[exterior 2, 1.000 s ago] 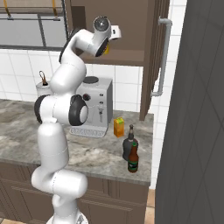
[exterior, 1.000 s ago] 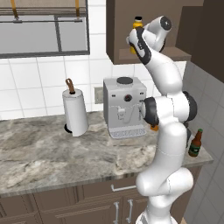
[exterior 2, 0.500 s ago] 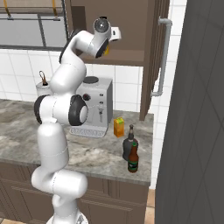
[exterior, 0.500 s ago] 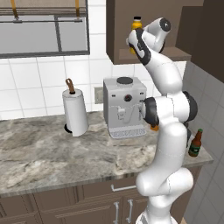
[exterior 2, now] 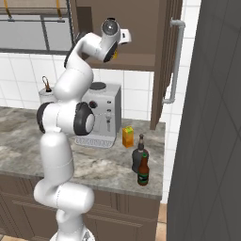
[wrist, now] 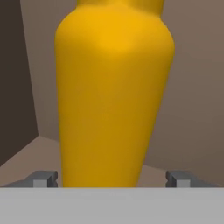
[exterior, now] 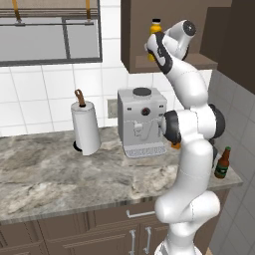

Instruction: Sort all alcoholic drinks to one cabinet, and non-alcoholic drinks to the other.

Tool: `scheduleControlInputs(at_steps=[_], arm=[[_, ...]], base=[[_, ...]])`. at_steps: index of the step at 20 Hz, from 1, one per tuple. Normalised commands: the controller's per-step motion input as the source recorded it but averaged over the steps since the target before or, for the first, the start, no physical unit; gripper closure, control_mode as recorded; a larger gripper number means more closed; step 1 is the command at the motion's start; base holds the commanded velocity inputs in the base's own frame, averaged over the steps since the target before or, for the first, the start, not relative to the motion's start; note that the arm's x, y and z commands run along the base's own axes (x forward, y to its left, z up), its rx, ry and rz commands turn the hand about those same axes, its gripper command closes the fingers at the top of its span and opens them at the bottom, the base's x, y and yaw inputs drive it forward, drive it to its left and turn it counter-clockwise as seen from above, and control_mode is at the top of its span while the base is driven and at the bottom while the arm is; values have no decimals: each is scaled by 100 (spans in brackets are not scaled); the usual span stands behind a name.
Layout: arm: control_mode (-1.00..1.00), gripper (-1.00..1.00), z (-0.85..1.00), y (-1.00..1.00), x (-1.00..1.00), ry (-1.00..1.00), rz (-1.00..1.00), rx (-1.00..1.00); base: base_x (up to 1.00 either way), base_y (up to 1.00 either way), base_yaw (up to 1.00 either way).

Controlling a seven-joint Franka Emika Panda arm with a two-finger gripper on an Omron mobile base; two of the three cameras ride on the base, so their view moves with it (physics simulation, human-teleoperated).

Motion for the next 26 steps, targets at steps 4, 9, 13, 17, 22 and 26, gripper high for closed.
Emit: scheduleControlInputs(at_steps=[4, 9, 13, 17, 22, 26], arm=[[-100, -100, 3, -2, -18, 0, -3, 0], [-100, -100, 0, -2, -25, 0, -5, 0], [-100, -100, 0, -3, -32, 0, -5, 0], [-100, -100, 0, 0, -38, -1, -6, 0], [-100, -100, 0, 0, -41, -3, -6, 1], [-100, -100, 0, 0, -44, -2, -7, 0]], base=[[0, 0, 0], [0, 0, 0], [0, 0, 0], [0, 0, 0], [0, 0, 0], [0, 0, 0]])
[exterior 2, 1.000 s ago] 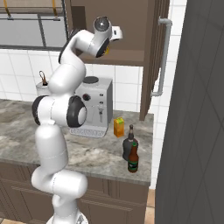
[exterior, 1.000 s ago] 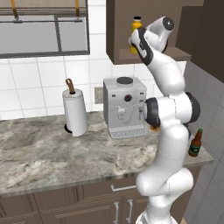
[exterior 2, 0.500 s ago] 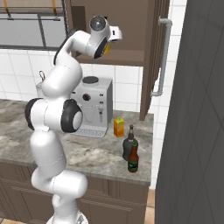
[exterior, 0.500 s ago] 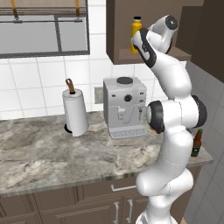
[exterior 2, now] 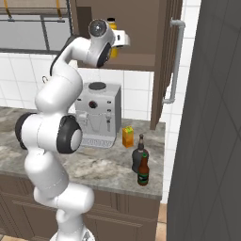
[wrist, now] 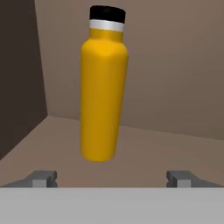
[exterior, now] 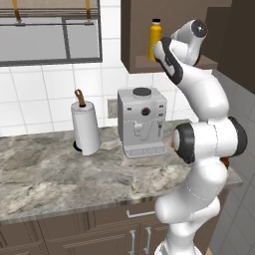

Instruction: Sort all alcoholic drinks to one cabinet, and non-alcoholic drinks to the other.

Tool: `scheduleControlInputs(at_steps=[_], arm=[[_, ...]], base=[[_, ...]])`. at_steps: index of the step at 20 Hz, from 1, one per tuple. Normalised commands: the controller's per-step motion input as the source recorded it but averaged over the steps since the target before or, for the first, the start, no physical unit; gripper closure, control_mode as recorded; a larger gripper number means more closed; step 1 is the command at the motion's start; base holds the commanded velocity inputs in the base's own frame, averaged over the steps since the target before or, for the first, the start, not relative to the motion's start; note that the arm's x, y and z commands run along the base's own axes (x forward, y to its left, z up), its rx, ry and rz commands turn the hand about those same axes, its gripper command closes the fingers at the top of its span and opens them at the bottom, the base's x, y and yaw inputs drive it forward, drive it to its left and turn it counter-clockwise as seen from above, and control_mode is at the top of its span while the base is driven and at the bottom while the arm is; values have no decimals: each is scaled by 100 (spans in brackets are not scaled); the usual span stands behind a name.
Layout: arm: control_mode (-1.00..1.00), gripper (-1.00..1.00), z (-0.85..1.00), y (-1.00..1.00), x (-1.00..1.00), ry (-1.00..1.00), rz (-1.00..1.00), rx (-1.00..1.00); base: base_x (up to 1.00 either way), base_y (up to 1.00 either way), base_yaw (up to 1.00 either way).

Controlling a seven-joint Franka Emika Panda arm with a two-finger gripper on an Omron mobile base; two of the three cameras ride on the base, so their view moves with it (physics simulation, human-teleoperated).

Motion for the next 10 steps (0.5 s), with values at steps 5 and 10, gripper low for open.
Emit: scheduleControlInputs(at_steps=[5, 10], arm=[[-100, -100, 0, 0, -45, 0, -7, 0], [-100, -100, 0, 0, -46, 0, -6, 0]], base=[[0, 0, 0], [0, 0, 0]])
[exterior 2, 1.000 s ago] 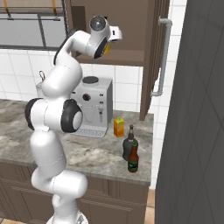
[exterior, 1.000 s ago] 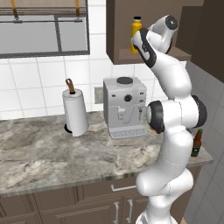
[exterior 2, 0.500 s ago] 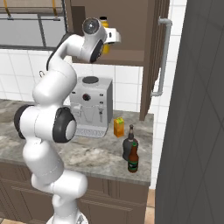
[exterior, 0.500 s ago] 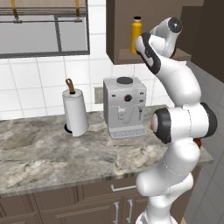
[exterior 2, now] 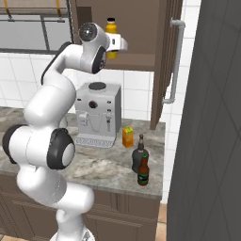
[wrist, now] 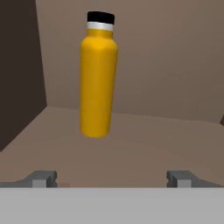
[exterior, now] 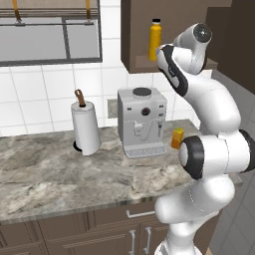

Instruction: Sort all alcoholic drinks to one cabinet, and non-alcoholic drinks to the other.

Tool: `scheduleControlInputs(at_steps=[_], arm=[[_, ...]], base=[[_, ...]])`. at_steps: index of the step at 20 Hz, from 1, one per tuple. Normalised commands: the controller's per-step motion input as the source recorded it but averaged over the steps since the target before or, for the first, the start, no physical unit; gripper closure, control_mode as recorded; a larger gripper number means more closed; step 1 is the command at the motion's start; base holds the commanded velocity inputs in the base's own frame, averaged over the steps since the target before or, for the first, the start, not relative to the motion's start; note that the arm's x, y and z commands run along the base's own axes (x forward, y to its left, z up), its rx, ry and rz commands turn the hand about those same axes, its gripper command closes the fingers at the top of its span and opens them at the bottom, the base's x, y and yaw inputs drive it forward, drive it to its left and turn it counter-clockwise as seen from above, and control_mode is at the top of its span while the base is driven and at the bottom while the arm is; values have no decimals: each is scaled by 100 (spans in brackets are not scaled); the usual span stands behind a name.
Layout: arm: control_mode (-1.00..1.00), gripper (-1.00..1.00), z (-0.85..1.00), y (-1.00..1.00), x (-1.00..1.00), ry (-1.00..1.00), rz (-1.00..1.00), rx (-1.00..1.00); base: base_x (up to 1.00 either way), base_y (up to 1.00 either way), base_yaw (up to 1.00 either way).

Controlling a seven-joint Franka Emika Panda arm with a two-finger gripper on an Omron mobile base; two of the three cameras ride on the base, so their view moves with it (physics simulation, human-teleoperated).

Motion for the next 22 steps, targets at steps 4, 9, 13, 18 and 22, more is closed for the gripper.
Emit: scheduleControlInputs(at_steps=[4, 9, 13, 18, 22], arm=[[-100, -100, 4, 0, -47, 0, -8, 1], [-100, -100, 1, 0, -52, 0, -10, 3], [-100, -100, 0, 0, -53, 0, -11, 1], [-100, -100, 0, 0, -50, 0, -11, 0], [-100, -100, 0, 0, -47, 0, -12, 0]], base=[[0, 0, 0], [0, 0, 0], [0, 0, 0], [0, 0, 0], [0, 0, 0]])
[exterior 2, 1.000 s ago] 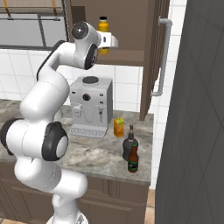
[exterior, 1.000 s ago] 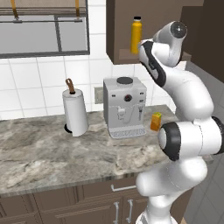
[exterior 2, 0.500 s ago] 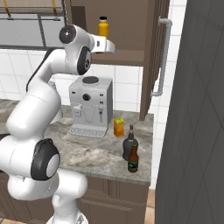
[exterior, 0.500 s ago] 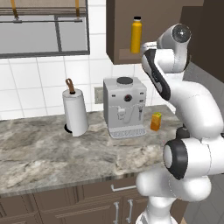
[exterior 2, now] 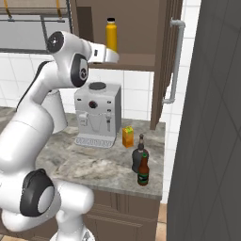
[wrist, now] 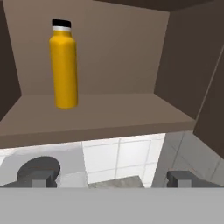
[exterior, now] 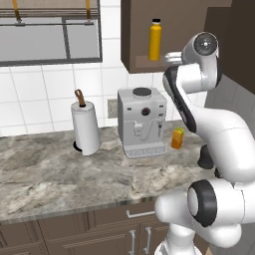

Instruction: Sort all alcoholic drinks to one cabinet, and non-alcoholic drinks to the other.

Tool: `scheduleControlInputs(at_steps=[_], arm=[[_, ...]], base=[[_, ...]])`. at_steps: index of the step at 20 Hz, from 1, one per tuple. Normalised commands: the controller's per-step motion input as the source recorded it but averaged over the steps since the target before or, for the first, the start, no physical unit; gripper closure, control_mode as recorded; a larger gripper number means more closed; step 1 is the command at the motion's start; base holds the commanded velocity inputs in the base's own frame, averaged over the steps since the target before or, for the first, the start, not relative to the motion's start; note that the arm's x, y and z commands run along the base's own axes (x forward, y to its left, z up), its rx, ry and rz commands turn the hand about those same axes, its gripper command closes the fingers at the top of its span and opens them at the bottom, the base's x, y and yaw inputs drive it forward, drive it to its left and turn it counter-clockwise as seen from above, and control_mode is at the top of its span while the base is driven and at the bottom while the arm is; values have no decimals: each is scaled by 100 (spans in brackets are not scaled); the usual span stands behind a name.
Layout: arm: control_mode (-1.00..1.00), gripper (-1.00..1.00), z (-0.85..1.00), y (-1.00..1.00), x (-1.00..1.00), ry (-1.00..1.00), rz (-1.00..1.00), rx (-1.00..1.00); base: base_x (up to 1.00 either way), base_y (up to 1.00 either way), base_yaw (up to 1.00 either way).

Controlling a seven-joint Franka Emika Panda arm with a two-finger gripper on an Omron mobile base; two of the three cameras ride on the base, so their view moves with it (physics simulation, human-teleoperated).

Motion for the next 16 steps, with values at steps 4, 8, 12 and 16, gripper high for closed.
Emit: scheduleControlInputs(at_steps=[4, 8, 12, 16], arm=[[-100, -100, 0, 0, -46, 0, -15, 4], [-100, -100, -4, 0, -45, 0, -13, 7], [-100, -100, -6, 0, -43, 0, -13, 11], [-100, -100, -8, 0, -42, 0, -11, 11]], base=[[0, 0, 0], [0, 0, 0], [0, 0, 0], [0, 0, 0]])
